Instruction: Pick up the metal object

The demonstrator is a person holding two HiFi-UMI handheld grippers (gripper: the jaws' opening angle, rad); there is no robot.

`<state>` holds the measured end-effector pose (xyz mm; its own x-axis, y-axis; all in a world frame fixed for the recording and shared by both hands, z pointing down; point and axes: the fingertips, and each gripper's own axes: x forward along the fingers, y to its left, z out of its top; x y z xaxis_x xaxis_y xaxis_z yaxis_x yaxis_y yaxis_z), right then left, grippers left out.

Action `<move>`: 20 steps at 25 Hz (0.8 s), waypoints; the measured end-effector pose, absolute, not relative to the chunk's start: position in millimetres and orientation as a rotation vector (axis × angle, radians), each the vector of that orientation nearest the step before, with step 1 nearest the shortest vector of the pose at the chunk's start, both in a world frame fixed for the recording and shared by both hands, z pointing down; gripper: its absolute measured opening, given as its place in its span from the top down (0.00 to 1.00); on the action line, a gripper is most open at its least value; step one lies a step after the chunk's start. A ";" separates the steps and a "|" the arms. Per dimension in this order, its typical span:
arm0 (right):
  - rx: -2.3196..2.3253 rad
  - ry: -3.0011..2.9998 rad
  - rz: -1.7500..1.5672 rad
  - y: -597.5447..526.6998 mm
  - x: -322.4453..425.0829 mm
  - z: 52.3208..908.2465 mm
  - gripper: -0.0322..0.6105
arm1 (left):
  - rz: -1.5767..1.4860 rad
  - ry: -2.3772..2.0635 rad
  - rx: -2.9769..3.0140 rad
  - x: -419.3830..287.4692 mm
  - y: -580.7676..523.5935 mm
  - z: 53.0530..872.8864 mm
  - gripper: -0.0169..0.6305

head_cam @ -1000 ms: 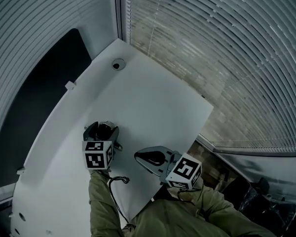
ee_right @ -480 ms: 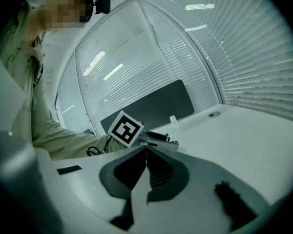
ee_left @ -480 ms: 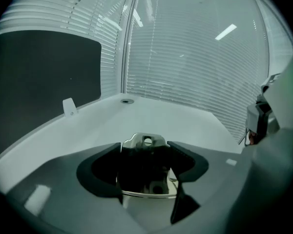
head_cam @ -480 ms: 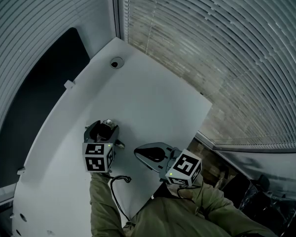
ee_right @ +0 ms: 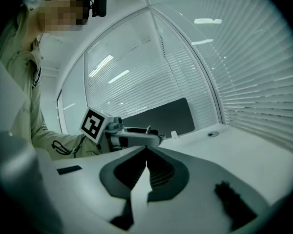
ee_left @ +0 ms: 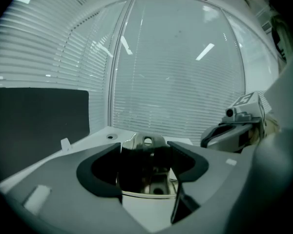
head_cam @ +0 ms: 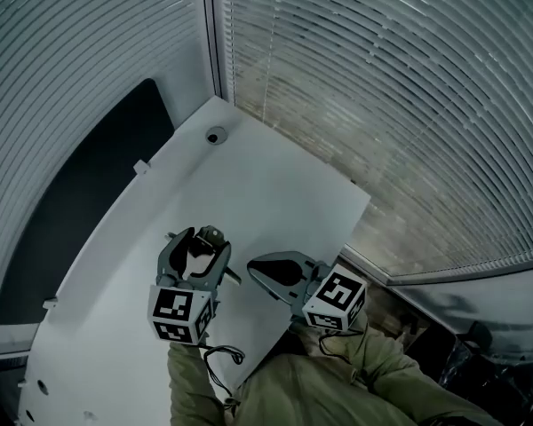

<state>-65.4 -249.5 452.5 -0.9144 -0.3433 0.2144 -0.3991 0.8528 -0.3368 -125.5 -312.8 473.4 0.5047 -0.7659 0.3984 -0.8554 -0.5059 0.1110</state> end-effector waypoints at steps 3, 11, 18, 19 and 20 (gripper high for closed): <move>0.579 -2.918 0.529 -240.2 -57.5 439.3 0.94 | 0.382 -1.383 2.527 -114.6 -288.3 445.3 0.50; 0.539 -2.968 0.456 -196.0 -37.2 413.3 0.94 | 0.276 -1.404 2.579 -94.3 -215.6 411.2 0.50; 0.564 -2.985 0.419 -164.8 -29.2 407.0 0.94 | 0.246 -1.396 2.622 -84.6 -176.2 401.2 0.50; 0.569 -2.985 0.414 -156.3 -28.5 405.8 0.94 | 0.243 -1.390 2.629 -83.6 -168.6 399.7 0.50; 0.576 -2.985 0.405 -148.0 -28.2 404.3 0.94 | 0.237 -1.384 2.638 -83.0 -160.8 397.6 0.50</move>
